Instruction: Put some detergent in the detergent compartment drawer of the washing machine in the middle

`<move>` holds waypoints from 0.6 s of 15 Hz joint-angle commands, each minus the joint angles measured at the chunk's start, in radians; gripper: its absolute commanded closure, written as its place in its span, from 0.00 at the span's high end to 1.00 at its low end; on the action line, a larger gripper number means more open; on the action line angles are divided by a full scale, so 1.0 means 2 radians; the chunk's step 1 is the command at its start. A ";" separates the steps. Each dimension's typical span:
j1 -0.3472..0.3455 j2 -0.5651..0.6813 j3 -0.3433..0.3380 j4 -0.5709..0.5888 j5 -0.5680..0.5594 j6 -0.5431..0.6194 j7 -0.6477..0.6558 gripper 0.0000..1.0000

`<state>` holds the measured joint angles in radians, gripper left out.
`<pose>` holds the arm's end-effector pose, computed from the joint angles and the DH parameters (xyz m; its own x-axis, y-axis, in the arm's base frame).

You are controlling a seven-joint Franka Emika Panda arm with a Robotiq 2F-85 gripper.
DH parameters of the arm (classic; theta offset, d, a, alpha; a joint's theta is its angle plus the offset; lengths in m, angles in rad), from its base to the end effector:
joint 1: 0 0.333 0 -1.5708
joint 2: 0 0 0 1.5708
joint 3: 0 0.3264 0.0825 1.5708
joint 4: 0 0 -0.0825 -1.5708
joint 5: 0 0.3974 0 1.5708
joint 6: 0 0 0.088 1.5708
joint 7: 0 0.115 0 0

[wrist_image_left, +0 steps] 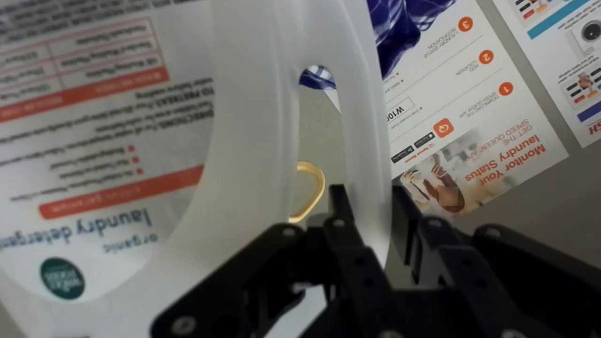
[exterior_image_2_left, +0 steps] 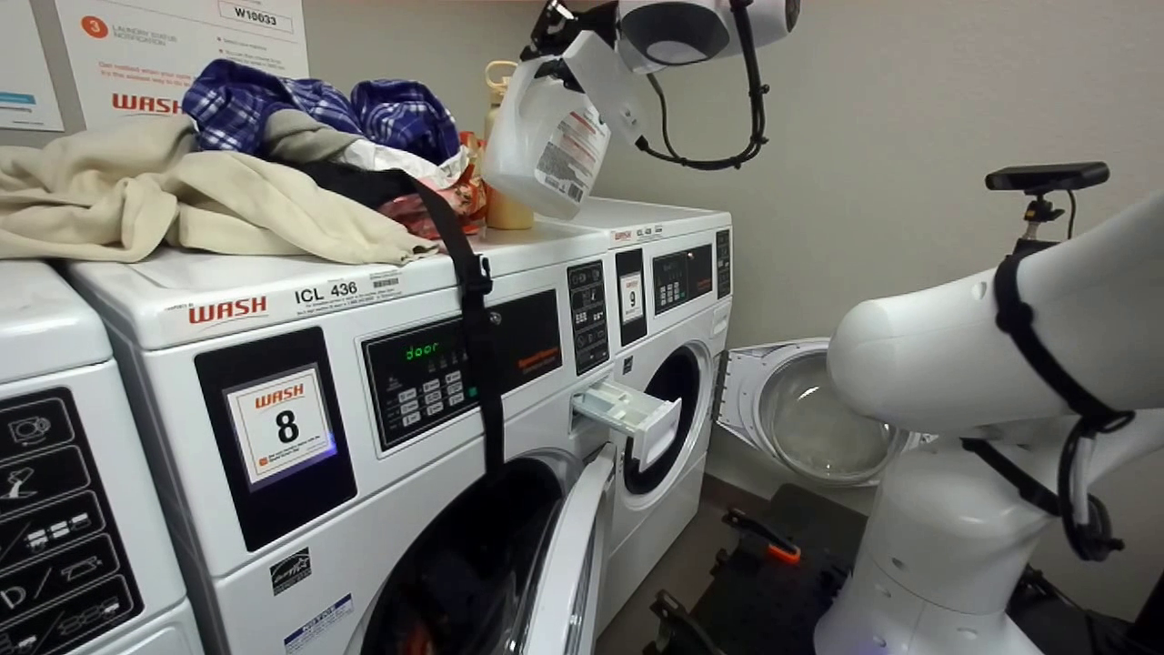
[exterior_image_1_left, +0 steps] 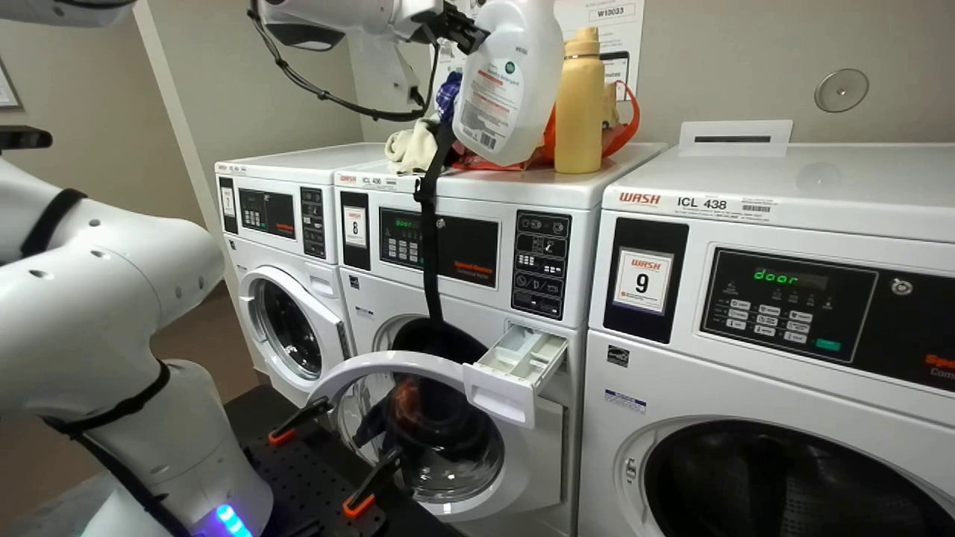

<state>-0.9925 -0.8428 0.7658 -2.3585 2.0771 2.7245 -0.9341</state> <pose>0.4219 -0.0400 0.6166 0.0446 -0.5989 0.7996 -0.1079 -0.7986 -0.5922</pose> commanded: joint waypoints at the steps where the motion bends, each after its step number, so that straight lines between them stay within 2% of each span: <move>1: -0.016 0.034 0.013 0.041 0.035 0.013 -0.079 0.06; 2: -0.018 0.041 0.018 0.043 0.040 0.013 -0.096 0.06; 3: -0.032 0.016 0.032 0.026 0.052 -0.002 -0.097 0.06; 4: -0.012 0.037 0.025 0.030 0.060 0.018 -0.127 0.06; 9: -0.018 0.037 0.044 0.023 0.099 0.021 -0.196 0.06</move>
<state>-1.0145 -0.7642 0.8461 -2.3445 2.2179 2.7416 -1.2337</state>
